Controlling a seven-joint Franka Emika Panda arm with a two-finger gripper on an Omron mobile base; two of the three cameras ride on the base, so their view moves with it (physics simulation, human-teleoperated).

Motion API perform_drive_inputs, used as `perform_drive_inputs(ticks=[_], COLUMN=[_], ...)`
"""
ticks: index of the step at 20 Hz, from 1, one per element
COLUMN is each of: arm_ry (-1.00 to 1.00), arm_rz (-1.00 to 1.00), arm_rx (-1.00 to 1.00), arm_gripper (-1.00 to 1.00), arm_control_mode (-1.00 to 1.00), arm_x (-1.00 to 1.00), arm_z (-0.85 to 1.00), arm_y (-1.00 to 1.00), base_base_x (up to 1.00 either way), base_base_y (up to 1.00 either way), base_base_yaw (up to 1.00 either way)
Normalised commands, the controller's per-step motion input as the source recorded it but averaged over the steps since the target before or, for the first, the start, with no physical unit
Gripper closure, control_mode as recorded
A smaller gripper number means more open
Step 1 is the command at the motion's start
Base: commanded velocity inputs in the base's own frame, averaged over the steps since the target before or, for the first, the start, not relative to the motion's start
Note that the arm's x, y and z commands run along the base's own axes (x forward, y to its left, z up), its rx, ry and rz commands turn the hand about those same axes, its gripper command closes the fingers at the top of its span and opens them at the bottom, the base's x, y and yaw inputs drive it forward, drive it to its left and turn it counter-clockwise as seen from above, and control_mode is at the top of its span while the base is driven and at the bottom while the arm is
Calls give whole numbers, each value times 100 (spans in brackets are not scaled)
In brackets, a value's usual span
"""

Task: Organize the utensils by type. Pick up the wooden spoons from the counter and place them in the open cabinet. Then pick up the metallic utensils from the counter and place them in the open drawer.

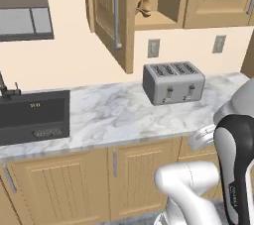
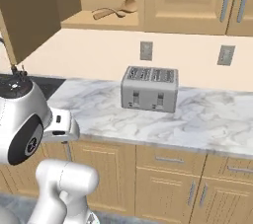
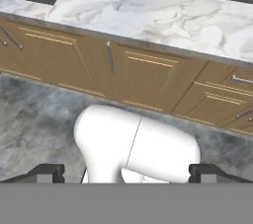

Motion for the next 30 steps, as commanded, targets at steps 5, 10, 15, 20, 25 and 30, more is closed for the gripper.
perform_drive_inputs(ticks=[5,10,15,20,25,30], arm_ry=[0,0,0,0,0,0], arm_rz=[0,0,0,0,0,0], arm_rx=[0,0,0,0,0,0], arm_gripper=[-100,-100,-100,-100,-100,-100], arm_control_mode=[100,100,100,100,100,100], arm_x=[0,0,0,0,0,0], arm_z=[0,0,0,0,0,0], arm_y=[0,0,0,0,0,0], base_base_x=[-20,-1,0,0,0,1], base_base_y=[-10,-15,-16,-8,-8,-8], base_base_yaw=[-50,-53,-55,-54,-53,-52])
